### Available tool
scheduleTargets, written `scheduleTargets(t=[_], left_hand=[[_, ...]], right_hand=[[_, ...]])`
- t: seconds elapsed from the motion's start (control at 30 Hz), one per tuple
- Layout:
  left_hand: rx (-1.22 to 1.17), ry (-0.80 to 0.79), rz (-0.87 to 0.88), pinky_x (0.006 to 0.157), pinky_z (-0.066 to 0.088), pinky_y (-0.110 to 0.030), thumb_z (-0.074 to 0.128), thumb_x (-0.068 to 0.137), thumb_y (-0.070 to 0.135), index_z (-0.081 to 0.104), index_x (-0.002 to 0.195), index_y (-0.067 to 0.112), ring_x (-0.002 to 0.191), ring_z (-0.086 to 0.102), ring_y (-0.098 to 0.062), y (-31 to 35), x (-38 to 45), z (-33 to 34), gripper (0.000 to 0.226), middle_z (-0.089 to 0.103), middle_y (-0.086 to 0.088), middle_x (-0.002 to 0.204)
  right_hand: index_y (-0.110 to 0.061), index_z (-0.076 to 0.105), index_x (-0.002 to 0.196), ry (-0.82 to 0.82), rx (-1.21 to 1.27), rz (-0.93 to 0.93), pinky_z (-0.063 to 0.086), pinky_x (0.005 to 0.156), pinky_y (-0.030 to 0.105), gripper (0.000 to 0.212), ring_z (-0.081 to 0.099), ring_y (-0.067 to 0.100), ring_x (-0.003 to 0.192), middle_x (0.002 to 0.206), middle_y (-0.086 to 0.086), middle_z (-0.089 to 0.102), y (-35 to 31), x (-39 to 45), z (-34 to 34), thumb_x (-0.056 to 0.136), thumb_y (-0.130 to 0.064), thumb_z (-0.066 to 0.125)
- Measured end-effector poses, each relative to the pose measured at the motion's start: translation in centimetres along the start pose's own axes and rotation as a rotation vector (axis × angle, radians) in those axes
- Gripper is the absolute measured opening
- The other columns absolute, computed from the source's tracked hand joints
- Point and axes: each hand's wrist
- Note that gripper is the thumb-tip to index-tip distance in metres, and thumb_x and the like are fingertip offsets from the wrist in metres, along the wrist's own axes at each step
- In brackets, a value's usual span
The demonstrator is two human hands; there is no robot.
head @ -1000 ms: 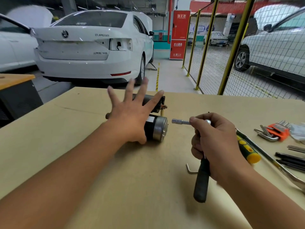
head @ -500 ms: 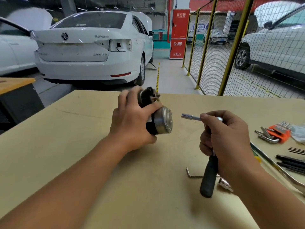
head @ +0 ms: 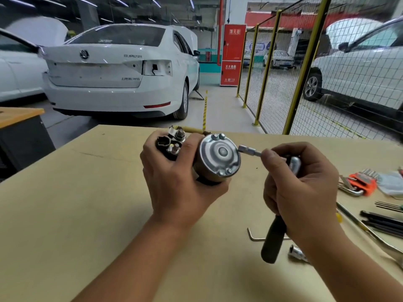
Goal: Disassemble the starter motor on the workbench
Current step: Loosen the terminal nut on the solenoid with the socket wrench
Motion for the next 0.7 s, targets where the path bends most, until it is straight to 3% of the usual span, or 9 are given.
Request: scheduleTargets(t=[0.3,0.37,0.47,0.5,0.57,0.63,0.7], left_hand=[[0.033,0.004,0.009,0.106,0.048,-0.06,0.092,0.056,0.066,0.073,0.123,0.015,0.132,0.043,-0.048,-1.5,-0.4,0.0,0.086,0.036,-0.032,0.145],[0.024,-0.085,0.036,0.11,0.046,-0.061,0.093,0.057,0.063,0.066,0.131,0.022,0.141,0.037,-0.05,-1.6,-0.3,-0.5,0.089,0.026,-0.031,0.155],[0.011,-0.281,0.186,0.113,0.042,-0.064,0.085,0.068,0.052,0.039,0.146,0.042,0.147,0.033,-0.05,-2.7,0.3,-1.8,0.091,0.01,-0.026,0.166],[-0.012,-0.313,0.251,0.111,0.044,-0.063,0.082,0.075,0.044,0.031,0.148,0.046,0.147,0.035,-0.05,-3.0,0.6,-2.3,0.089,0.013,-0.026,0.167],[-0.042,-0.291,0.338,0.103,0.052,-0.059,0.083,0.084,0.02,0.022,0.151,0.046,0.137,0.05,-0.045,-3.6,1.3,-3.0,0.094,0.038,-0.025,0.158],[-0.054,-0.266,0.293,0.093,0.056,-0.051,0.087,0.08,0.008,0.021,0.154,0.041,0.117,0.063,-0.037,-4.0,2.4,-3.2,0.105,0.061,-0.015,0.136],[-0.052,-0.313,0.198,0.091,0.054,-0.043,0.091,0.074,0.014,0.033,0.156,0.031,0.107,0.063,-0.03,-4.1,3.7,-3.1,0.102,0.064,-0.005,0.121]], right_hand=[[-0.018,0.064,0.083,-0.055,0.025,0.319,0.031,0.041,0.022,0.019,0.031,0.016,0.032,0.046,0.001,0.041,3.3,-1.8,1.6,0.082,-0.018,0.083],[-0.017,0.065,0.084,-0.071,0.017,0.352,0.032,0.039,0.022,0.018,0.032,0.018,0.031,0.046,0.005,0.042,3.9,-2.4,1.9,0.083,-0.023,0.082],[-0.015,0.067,0.083,-0.049,0.029,0.379,0.031,0.038,0.021,0.011,0.031,0.019,0.031,0.051,0.018,0.042,4.2,-2.6,1.8,0.09,-0.017,0.075],[-0.016,0.067,0.081,-0.037,0.043,0.385,0.031,0.038,0.022,0.012,0.031,0.018,0.032,0.057,0.026,0.045,4.2,-2.5,1.7,0.092,-0.014,0.072],[-0.017,0.066,0.078,-0.022,0.058,0.394,0.031,0.039,0.022,0.019,0.032,0.018,0.033,0.067,0.034,0.054,4.0,-2.1,1.5,0.095,-0.01,0.066],[-0.015,0.063,0.076,-0.021,0.044,0.399,0.029,0.038,0.021,0.021,0.031,0.018,0.032,0.055,0.022,0.051,3.8,-1.7,1.4,0.096,-0.008,0.064],[-0.015,0.061,0.077,-0.067,0.041,0.403,0.029,0.038,0.021,0.02,0.029,0.018,0.032,0.048,0.009,0.041,3.4,-1.6,1.7,0.096,-0.011,0.066]])
Point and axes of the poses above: each hand's wrist, its own x-axis towards the middle knuckle, its own z-axis out of the palm, y = z × x
